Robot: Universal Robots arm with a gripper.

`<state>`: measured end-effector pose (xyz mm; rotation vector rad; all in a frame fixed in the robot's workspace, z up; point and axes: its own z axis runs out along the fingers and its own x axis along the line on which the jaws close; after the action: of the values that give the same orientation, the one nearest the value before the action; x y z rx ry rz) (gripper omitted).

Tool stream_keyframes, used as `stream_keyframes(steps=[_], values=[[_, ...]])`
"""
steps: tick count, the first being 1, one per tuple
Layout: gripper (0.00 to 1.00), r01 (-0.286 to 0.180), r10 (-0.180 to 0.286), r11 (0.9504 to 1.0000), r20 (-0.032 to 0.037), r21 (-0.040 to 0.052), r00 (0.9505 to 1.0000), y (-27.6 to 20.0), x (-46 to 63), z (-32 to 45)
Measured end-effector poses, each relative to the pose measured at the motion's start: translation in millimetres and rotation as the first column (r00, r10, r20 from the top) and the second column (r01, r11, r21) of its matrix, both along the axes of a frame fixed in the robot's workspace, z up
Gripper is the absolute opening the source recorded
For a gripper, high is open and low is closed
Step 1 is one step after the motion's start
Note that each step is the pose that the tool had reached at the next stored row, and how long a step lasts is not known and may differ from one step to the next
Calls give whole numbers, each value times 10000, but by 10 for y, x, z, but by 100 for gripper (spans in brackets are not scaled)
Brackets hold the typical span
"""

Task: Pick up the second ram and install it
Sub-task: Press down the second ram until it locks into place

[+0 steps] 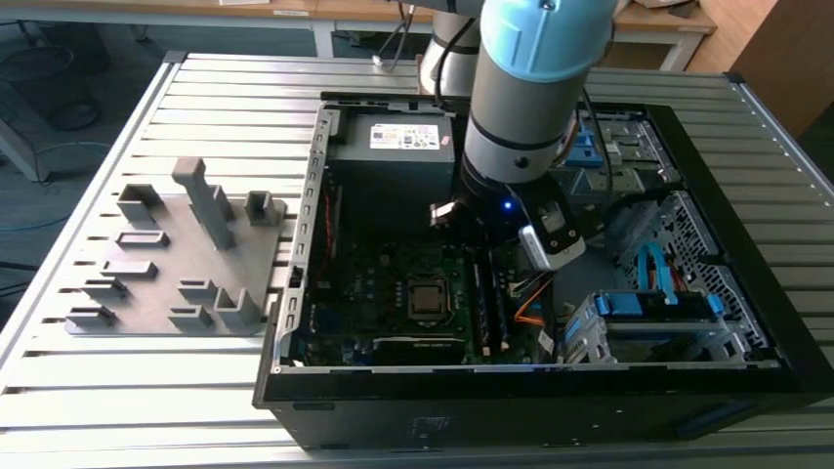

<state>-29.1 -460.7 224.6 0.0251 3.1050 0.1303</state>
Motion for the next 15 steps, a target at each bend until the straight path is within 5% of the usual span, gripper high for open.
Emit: stream_keyframes(steps=[10,15], values=[[10,0,0,10000,-2,-8,10000,43,0,-90],[10,0,0,10000,4,7,10000,48,0,-74]])
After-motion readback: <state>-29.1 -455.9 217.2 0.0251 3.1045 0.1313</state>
